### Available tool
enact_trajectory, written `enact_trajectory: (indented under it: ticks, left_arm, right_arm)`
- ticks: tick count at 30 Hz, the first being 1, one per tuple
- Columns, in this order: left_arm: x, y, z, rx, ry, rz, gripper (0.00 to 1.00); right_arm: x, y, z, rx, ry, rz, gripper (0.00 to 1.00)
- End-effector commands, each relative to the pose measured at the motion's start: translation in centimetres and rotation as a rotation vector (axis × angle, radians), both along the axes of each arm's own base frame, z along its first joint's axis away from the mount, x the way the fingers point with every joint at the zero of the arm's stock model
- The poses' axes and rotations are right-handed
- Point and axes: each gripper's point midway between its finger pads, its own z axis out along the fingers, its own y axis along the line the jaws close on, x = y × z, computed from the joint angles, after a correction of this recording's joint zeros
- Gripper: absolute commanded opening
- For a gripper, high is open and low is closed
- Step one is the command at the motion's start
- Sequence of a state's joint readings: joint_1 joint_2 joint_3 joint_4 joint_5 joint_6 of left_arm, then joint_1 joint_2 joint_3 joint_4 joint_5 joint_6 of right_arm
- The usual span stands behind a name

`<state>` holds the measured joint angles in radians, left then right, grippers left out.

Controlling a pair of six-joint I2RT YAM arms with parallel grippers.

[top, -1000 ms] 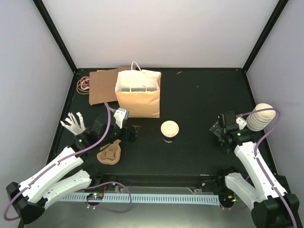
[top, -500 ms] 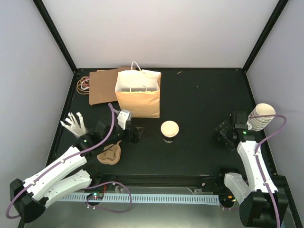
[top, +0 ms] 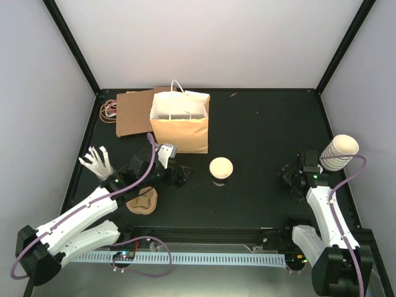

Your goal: Pack the takeout coffee

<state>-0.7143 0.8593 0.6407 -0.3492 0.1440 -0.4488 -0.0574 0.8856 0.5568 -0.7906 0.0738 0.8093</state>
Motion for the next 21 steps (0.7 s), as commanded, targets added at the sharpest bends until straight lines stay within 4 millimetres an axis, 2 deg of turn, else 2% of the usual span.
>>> enact_trajectory:
  ticks: [1,6,13,18,21]
  left_arm:
    - [0.4,-0.2,1.4,-0.031,-0.032,0.000,0.99]
    - [0.4,-0.1,1.4,-0.027,-0.034,0.005,0.99]
    - [0.4,-0.1,1.5,-0.020,-0.039,0.002,0.99]
    - [0.4,-0.1,1.4,-0.016,-0.039,0.003,0.99]
    - [0.4,-0.1,1.3,-0.017,-0.037,0.001,0.99]
  right_arm:
    - [1.6,-0.1,0.5,-0.007,-0.045,0.011,0.96]
    - [2.3,-0.3,0.1,-0.018,-0.043,0.016,0.95]
    - [3.2,-0.2,0.7,-0.019,-0.083,0.031,0.91]
    - [3.2,-0.2,0.9,-0.016,-0.083,0.035,0.85]
    - [3.2,-0.1,1.0,-0.018,-0.079,0.038,0.77]
